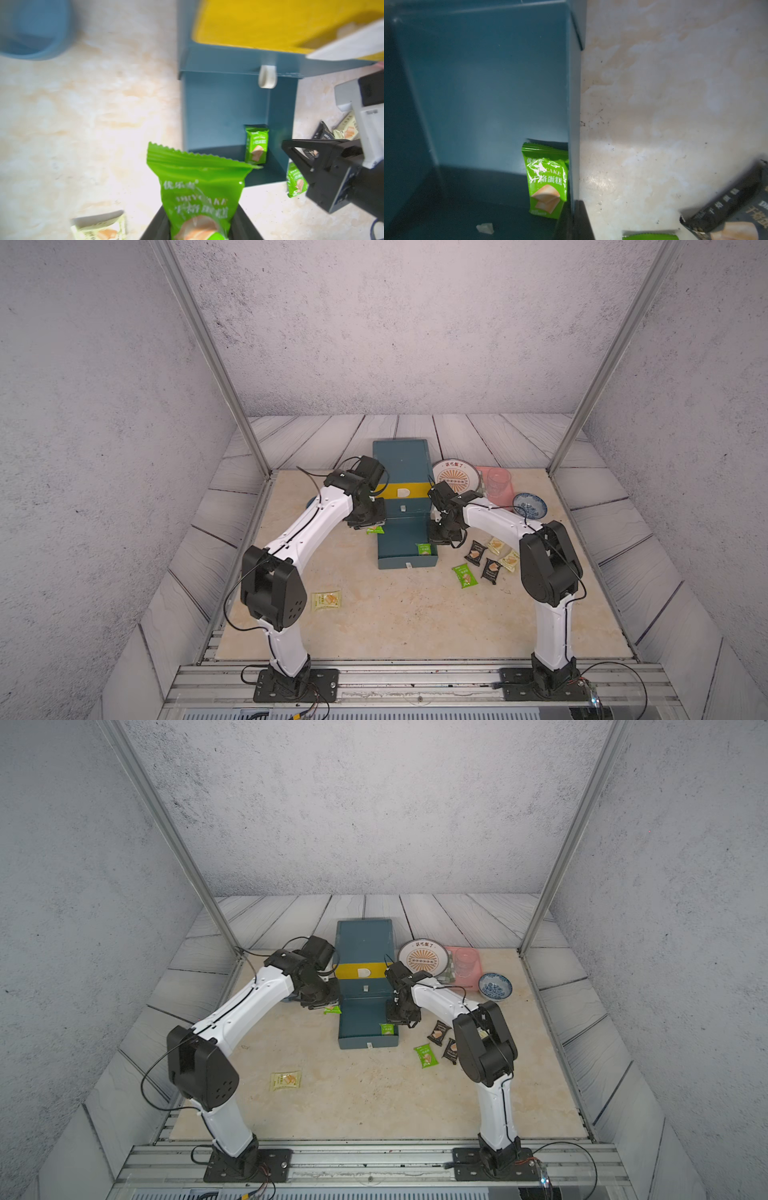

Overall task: Take the cookies out of the drawer
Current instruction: Pick up the cookie from the drawer, then place the cookie at the center of the board.

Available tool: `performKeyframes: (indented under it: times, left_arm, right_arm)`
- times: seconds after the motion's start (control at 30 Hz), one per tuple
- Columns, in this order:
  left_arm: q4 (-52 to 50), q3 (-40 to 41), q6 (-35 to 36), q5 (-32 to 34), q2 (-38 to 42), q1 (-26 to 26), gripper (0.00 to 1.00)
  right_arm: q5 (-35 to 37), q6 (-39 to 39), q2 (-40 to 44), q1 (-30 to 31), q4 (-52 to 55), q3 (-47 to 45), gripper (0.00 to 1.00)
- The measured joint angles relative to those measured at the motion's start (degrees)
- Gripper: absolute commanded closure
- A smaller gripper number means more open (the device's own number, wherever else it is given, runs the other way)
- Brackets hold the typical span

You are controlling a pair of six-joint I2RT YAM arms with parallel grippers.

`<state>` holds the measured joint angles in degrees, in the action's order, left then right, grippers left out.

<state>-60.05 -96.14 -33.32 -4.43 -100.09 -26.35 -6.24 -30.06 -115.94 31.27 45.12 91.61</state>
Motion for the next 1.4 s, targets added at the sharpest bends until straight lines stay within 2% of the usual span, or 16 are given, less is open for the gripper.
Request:
performKeyframes:
  times: [0.17,0.4,0.7,0.93,1.17,1.3,1.4]
  left_arm:
    - [1.33,10.51,2.19,-0.11,4.26,7.50,0.57]
    - [6.23,17.18,5.29,0.31,-2.05,14.29,0.57]
    - [12.33,19.78,6.01,0.59,-8.37,18.38,0.33]
    - [13.86,19.65,4.48,-4.39,-4.26,16.90,0.28]
    - [14.67,17.55,2.36,-10.32,1.14,7.93,0.27]
    - [14.38,15.65,0.46,-11.76,0.90,4.76,0.32]
    - [12.96,11.17,-0.55,-11.54,-1.66,4.02,0.37]
  right_arm:
    - [0.24,0.00,0.00,0.00,0.04,0.00,1.00]
    - [0.44,0.07,-0.02,0.00,0.33,0.15,1.00]
    - [0.68,0.15,-0.52,0.00,1.29,1.01,1.00]
    - [0.79,0.15,-0.57,-0.07,1.31,1.01,1.00]
    - [0.79,0.15,-0.98,-0.11,1.55,1.64,1.00]
    - [0.81,0.13,-1.29,-0.17,1.75,2.08,1.00]
    - [0.81,0.13,-1.62,-0.20,1.99,2.62,1.00]
